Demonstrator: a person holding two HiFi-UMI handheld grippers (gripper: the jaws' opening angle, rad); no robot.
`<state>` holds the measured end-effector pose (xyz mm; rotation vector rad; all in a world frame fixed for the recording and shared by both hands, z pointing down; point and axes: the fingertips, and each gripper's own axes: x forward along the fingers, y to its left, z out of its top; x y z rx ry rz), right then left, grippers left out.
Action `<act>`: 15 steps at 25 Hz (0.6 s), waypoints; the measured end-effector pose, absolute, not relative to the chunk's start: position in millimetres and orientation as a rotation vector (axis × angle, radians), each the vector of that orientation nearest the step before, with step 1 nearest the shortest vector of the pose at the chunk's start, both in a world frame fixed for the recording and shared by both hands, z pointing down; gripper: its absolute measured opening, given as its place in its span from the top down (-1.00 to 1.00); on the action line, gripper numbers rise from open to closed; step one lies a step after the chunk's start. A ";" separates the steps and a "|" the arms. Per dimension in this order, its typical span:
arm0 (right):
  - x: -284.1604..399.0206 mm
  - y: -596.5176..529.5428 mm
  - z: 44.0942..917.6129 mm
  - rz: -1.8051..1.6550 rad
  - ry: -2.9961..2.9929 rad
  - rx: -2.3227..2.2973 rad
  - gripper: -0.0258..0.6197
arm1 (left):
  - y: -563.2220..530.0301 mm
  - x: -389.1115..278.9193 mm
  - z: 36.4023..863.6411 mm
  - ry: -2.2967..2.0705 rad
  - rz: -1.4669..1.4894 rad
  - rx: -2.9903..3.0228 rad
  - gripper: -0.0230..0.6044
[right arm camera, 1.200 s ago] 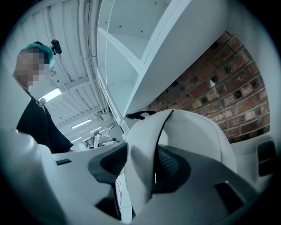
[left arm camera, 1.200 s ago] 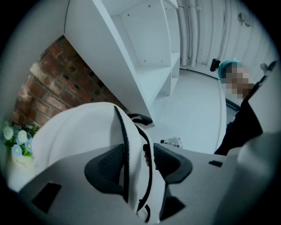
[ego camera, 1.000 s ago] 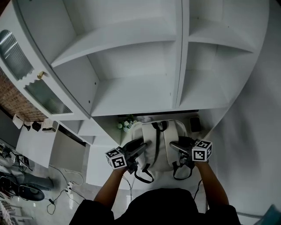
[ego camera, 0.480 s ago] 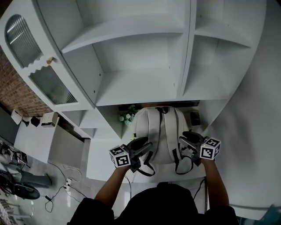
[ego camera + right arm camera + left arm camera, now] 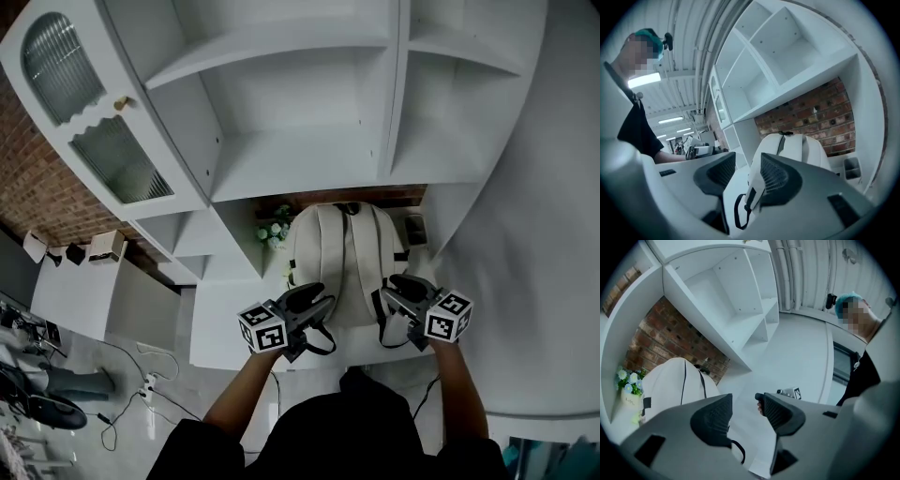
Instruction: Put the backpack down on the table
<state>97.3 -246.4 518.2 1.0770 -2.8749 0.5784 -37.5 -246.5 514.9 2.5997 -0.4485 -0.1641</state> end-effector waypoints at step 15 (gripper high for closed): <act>38.9 -176.5 491.8 0.439 -2.812 1.305 0.50 | -173.9 -57.0 501.8 -0.585 -0.149 2.659 0.35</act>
